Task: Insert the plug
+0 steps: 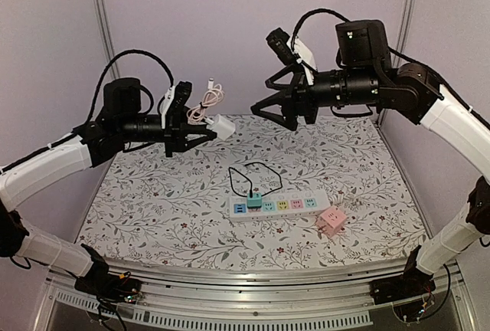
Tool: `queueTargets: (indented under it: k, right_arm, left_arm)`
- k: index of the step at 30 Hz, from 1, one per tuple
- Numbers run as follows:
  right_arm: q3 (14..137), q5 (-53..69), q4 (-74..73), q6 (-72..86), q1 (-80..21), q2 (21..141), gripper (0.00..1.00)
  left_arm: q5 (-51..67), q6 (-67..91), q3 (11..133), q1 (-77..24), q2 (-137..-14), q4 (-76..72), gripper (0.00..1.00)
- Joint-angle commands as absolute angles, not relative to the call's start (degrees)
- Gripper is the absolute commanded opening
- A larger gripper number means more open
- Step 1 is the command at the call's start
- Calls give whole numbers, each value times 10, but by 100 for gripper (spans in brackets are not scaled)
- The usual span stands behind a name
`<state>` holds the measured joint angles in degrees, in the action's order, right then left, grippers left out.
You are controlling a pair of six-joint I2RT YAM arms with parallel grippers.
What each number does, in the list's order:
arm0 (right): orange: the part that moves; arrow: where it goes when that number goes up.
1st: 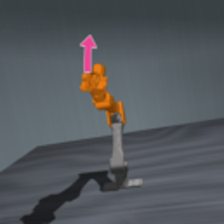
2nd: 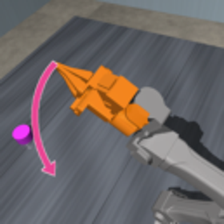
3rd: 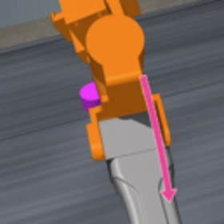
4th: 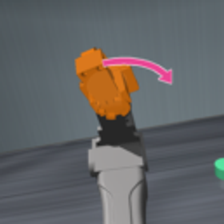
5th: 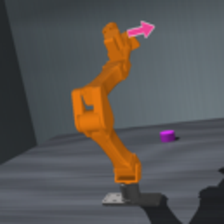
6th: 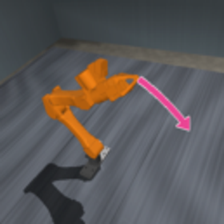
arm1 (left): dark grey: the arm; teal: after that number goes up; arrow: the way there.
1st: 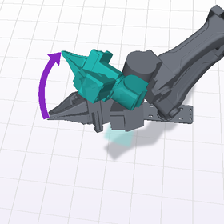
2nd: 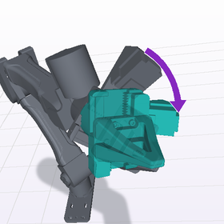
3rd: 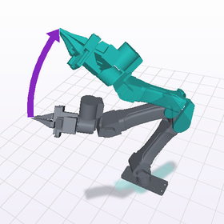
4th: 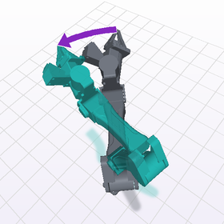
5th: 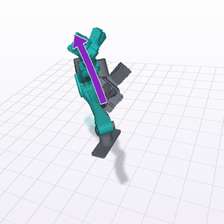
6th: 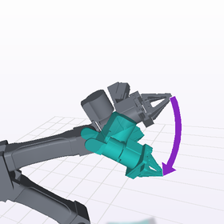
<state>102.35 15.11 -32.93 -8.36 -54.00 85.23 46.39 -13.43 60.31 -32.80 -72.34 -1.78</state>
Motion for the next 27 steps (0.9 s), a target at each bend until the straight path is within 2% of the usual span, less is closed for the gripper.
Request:
queueTargets:
  k: [1, 8, 13, 24, 26, 27]
  right_arm:
    - [1002, 135, -429, -157, -552, 896, 84]
    - [1040, 161, -413, -233, -572, 964, 83]
    - [1041, 198, -397, -249, -571, 995, 82]
    - [1039, 206, -328, -240, -574, 1035, 64]
    - [1039, 205, -328, -240, -574, 1037, 57]
    - [1040, 204, -326, -239, -574, 1037, 50]
  left_arm:
    - [436, -273, 635, -346, -718, 150, 0]
    - [385, -369, 648, -386, -726, 227, 0]
    - [377, -372, 647, -395, -728, 216, 0]
    - [374, -333, 642, -400, -729, 182, 0]
    - [374, -334, 641, -400, -729, 181, 0]
    - [374, -337, 640, -400, -729, 184, 0]
